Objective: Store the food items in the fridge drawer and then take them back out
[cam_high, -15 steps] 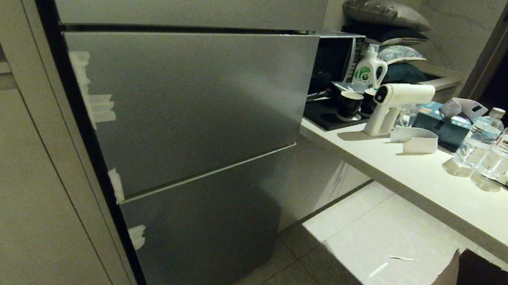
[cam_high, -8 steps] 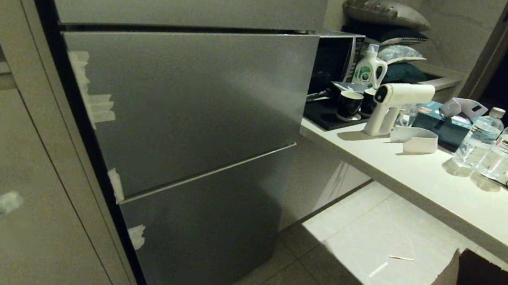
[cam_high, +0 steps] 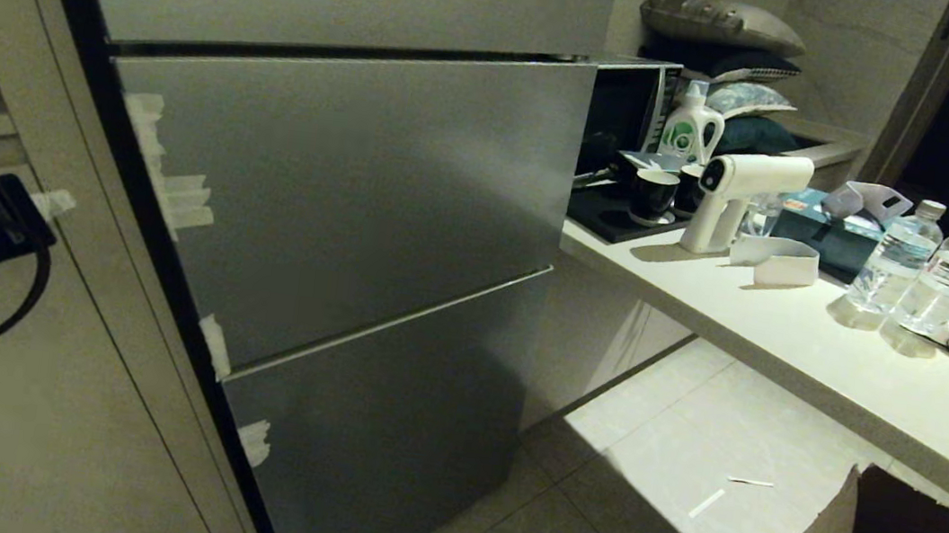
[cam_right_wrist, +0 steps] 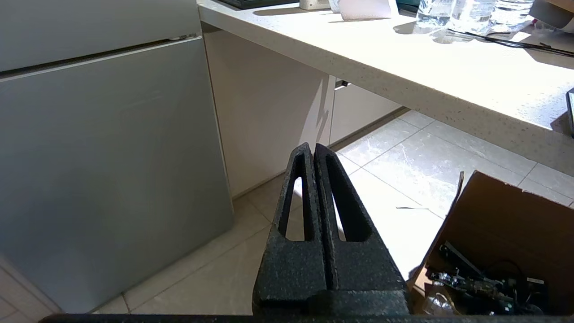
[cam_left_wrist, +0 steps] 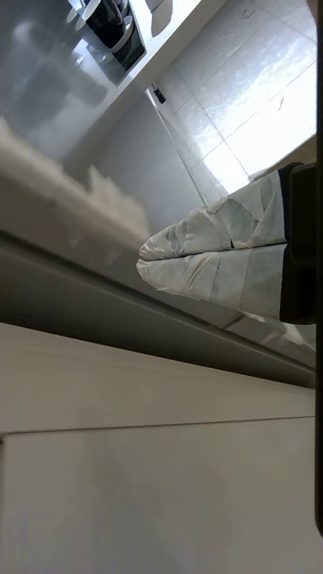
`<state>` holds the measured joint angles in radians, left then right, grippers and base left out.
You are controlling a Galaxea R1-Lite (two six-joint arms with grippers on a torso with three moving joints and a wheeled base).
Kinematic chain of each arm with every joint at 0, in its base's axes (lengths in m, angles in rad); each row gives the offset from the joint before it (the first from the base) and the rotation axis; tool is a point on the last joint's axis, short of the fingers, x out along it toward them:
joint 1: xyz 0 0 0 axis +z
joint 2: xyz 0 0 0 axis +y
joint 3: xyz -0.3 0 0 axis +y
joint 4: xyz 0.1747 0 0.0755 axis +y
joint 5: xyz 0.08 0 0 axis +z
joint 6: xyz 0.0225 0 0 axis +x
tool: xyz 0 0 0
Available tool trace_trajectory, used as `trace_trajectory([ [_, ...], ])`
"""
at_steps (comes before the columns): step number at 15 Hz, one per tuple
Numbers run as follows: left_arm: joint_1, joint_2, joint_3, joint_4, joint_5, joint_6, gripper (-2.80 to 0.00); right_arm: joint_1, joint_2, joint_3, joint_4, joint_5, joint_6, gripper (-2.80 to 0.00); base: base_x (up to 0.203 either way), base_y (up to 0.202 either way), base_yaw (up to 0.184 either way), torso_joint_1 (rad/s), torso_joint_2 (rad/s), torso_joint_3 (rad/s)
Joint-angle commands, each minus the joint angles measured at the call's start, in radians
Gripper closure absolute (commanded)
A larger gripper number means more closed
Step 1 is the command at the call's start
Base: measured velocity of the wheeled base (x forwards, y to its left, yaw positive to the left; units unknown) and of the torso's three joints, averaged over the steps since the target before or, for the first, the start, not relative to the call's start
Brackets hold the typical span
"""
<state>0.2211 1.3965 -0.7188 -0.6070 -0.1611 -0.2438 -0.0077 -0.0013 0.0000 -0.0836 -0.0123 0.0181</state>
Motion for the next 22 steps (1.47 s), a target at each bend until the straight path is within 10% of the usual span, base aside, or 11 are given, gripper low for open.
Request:
trace_trajectory([
  [1, 0.01, 0.063, -0.031, -0.004, -0.053, -0.006, 0.0, 0.0, 0.0, 0.031, -0.001, 0.0, 0.0, 0.0, 0.0, 0.0, 0.0, 0.0, 0.0, 0.0],
  [8, 0.01, 0.193, -0.156, -0.028, -0.118, -0.134, 0.0, 0.0, 0.0, 0.031, -0.001, 0.0, 0.002, 0.0, 0.0, 0.0, 0.0, 0.0, 0.0, 0.0],
  [22, -0.032, 0.29, -0.244, -0.073, -0.117, -0.183, 0.0, 0.0, 0.0, 0.031, -0.001, -0.001, 0.003, 0.0, 0.0, 0.0, 0.0, 0.0, 0.0, 0.0],
])
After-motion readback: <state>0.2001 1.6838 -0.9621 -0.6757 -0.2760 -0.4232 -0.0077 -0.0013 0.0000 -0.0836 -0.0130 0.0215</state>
